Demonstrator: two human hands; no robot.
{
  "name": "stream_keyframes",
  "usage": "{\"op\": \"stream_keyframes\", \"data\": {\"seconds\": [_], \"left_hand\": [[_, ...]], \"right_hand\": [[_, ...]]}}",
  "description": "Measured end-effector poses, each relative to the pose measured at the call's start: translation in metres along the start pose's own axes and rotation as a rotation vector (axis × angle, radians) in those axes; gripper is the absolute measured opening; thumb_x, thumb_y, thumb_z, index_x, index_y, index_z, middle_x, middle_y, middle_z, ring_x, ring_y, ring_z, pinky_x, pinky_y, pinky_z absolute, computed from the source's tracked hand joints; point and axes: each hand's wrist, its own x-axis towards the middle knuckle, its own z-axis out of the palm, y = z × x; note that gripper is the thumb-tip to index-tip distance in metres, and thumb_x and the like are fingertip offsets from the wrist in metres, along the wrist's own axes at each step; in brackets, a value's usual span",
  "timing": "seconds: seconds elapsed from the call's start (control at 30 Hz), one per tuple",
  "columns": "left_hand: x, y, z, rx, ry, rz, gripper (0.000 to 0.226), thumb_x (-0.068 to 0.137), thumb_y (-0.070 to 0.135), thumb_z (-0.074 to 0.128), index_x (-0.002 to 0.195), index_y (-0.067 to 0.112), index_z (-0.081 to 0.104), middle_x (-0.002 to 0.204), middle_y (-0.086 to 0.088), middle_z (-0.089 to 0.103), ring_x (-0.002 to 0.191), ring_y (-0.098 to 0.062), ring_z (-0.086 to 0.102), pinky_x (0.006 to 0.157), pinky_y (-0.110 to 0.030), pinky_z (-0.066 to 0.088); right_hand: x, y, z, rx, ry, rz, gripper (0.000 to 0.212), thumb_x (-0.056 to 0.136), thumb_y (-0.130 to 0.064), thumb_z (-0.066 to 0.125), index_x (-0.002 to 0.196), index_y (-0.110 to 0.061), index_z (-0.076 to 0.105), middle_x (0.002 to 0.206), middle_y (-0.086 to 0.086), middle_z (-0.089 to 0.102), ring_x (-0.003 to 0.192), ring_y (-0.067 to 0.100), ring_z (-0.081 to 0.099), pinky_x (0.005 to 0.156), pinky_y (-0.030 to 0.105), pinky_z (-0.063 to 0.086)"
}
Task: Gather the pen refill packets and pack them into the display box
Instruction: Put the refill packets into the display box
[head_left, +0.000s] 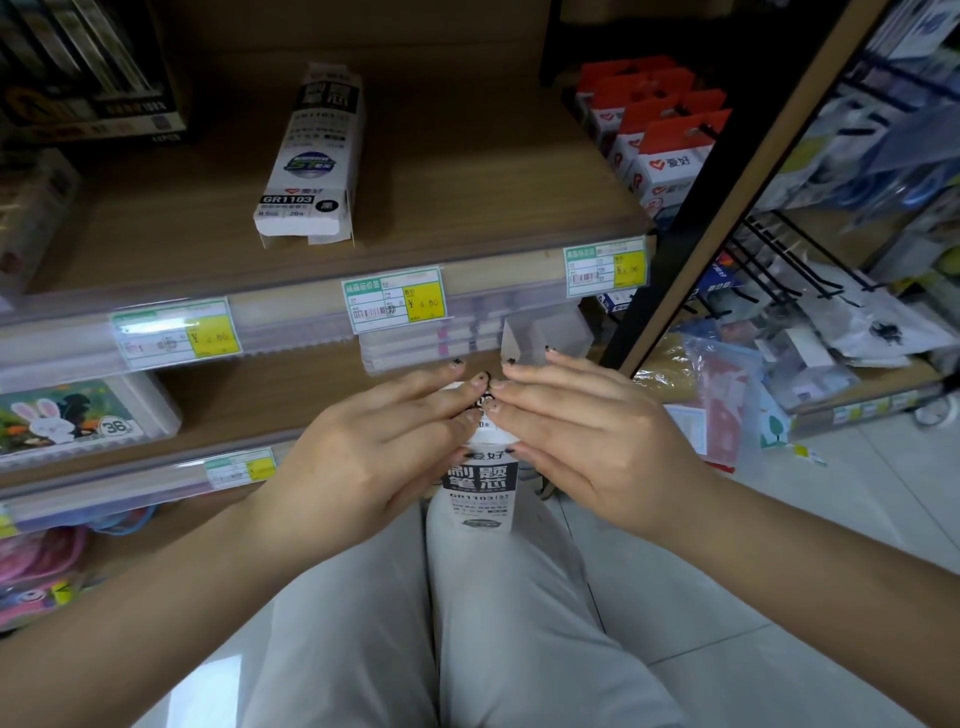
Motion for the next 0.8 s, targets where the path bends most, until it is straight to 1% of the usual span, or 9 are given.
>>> {"op": "stream_keyframes", "data": {"seconds": [0.13,0.27,0.37,0.47,0.53,0.57,0.67,0.73,0.8], "left_hand": [[-0.002,0.003,0.002,0.018,0.003,0.0,0.02,0.089,0.01,0.059,0.109,0.006,0.056,0.125,-0.011,0.059,0.124,-0.031,0.052,0.106,-0.036,0.041],[0.001,0.001,0.004,0.021,0.003,-0.01,0.019,0.091,0.01,0.055,0.109,0.006,0.055,0.124,-0.013,0.061,0.123,-0.031,0.052,0.105,-0.036,0.042],[0.007,-0.002,0.007,0.02,0.02,-0.035,0.018,0.091,0.012,0.054,0.109,0.006,0.055,0.124,-0.013,0.061,0.122,-0.028,0.052,0.105,-0.034,0.041],[0.011,-0.005,0.011,0.009,0.023,-0.08,0.02,0.092,0.015,0.054,0.105,0.002,0.062,0.124,-0.014,0.061,0.122,-0.027,0.053,0.106,-0.032,0.04],[0.013,-0.005,0.014,-0.024,0.034,-0.133,0.024,0.092,0.015,0.054,0.103,-0.002,0.065,0.126,-0.01,0.06,0.123,-0.025,0.052,0.106,-0.03,0.039],[0.014,-0.004,0.015,-0.06,0.043,-0.164,0.024,0.092,0.016,0.054,0.105,-0.001,0.065,0.127,-0.007,0.058,0.124,-0.023,0.051,0.106,-0.03,0.04],[0.015,0.001,0.018,-0.186,0.074,-0.258,0.022,0.091,0.018,0.054,0.11,0.01,0.059,0.128,0.0,0.054,0.128,-0.016,0.047,0.106,-0.028,0.039],[0.016,0.004,0.017,-0.269,0.107,-0.325,0.022,0.09,0.019,0.055,0.111,0.013,0.058,0.128,0.002,0.055,0.128,-0.012,0.047,0.106,-0.026,0.039],[0.019,0.008,0.015,-0.354,0.137,-0.41,0.023,0.087,0.023,0.057,0.11,0.019,0.057,0.126,0.008,0.056,0.125,-0.003,0.049,0.103,-0.023,0.041]], "right_hand": [[-0.002,-0.004,0.0,-0.017,0.011,0.0,0.03,0.097,-0.019,0.047,0.101,-0.004,0.072,0.109,0.01,0.07,0.104,0.024,0.065,0.091,0.042,0.051],[-0.002,-0.001,0.002,0.094,0.006,0.082,0.026,0.092,-0.019,0.053,0.105,-0.006,0.071,0.112,0.008,0.068,0.108,0.021,0.063,0.097,0.037,0.047],[-0.001,0.002,0.003,0.319,-0.005,0.258,0.028,0.086,-0.018,0.058,0.11,-0.007,0.068,0.117,0.001,0.063,0.114,0.016,0.058,0.102,0.029,0.042],[0.002,0.005,0.0,0.655,-0.046,0.564,0.03,0.084,-0.019,0.058,0.113,-0.019,0.065,0.127,-0.005,0.057,0.122,0.008,0.051,0.104,0.024,0.039],[0.006,0.007,-0.004,0.906,-0.099,0.708,0.029,0.082,-0.012,0.057,0.107,-0.025,0.065,0.126,-0.005,0.056,0.119,0.003,0.053,0.099,0.019,0.041],[0.007,0.009,-0.006,0.971,-0.11,0.739,0.029,0.081,-0.01,0.055,0.102,-0.026,0.066,0.124,-0.005,0.057,0.116,0.002,0.054,0.096,0.017,0.042],[0.009,0.012,-0.008,0.987,-0.116,0.745,0.027,0.079,-0.01,0.057,0.095,-0.029,0.067,0.117,-0.008,0.059,0.109,0.0,0.058,0.093,0.017,0.044],[0.009,0.011,-0.008,0.974,-0.11,0.745,0.027,0.078,-0.011,0.058,0.093,-0.032,0.067,0.115,-0.008,0.059,0.107,0.0,0.058,0.093,0.017,0.045],[0.01,0.01,-0.008,0.947,-0.104,0.744,0.026,0.078,-0.013,0.059,0.093,-0.033,0.067,0.115,-0.006,0.059,0.107,0.002,0.059,0.094,0.021,0.046]]}}
